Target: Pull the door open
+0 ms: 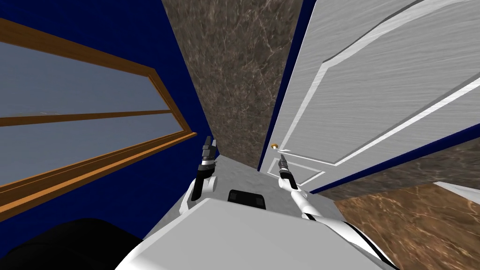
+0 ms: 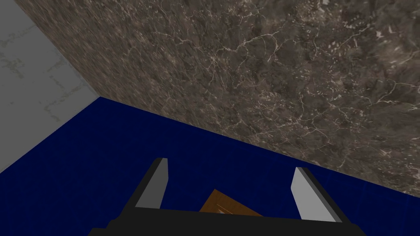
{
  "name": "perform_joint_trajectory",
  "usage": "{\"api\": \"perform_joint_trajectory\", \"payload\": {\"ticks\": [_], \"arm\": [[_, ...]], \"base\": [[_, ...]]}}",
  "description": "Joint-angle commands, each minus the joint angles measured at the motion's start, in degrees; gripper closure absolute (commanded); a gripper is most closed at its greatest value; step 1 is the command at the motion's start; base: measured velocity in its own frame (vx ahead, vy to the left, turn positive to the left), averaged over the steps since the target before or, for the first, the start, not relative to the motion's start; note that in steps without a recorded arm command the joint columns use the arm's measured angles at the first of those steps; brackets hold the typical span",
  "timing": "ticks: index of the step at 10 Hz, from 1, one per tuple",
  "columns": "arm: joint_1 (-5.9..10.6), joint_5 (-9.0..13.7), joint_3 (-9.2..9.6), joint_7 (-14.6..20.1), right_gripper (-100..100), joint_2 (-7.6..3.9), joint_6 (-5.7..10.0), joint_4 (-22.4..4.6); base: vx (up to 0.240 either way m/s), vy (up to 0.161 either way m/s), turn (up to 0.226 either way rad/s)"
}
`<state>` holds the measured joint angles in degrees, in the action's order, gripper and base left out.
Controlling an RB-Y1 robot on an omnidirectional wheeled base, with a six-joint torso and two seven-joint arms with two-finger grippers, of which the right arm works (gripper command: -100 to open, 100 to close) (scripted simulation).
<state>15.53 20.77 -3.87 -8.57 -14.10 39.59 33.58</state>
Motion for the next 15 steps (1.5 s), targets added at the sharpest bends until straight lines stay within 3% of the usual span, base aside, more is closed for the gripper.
{"api": "perform_joint_trajectory", "payload": {"ticks": [1, 2, 5, 6, 7, 9, 10, 12, 13, 14, 15], "arm": [[-0.78, 0.3, -0.28, 1.2, -100, -1.3, 0.41, -0.3], [-1.03, 0.4, -0.37, 1.6, -100, -1.71, 0.54, -0.5], [-2.77, 1.0, -1.0, 4.2, -100, -4.61, 1.46, -1.2], [-2.77, 1.0, -1.0, 4.2, -100, -4.61, 1.46, -1.2], [-3.63, 1.2, -1.31, 5.6, -100, -6.04, 1.92, -1.6], [-3.63, 1.2, -1.31, 5.6, -100, -6.04, 1.92, -1.6], [-4.63, 1.6, -1.67, 7.1, -100, -7.71, 2.45, -2.1], [-4.63, 1.6, -1.67, 7.1, -100, -7.71, 2.45, -2.1], [-5.02, 1.6, -1.77, 6.8, -100, -7.7, 1.65, -1.0], [-5.02, 1.6, -1.77, 6.8, 100, -7.7, 1.65, -1.0], [-5.02, 1.6, -1.77, 6.8, 100, -7.7, 1.65, -1.0]], "base": [[0.119, 0.0, 0.134], [0.174, -0.007, 0.115], [0.196, 0.0, 0.121], [0.156, -0.024, 0.059], [0.14, -0.035, 0.154], [0.083, -0.016, 0.031], [0.125, -0.011, 0.146], [0.105, -0.015, 0.047], [0.029, 0.004, -0.005], [0.0, 0.0, 0.0], [-0.012, 0.0, -0.002]]}}
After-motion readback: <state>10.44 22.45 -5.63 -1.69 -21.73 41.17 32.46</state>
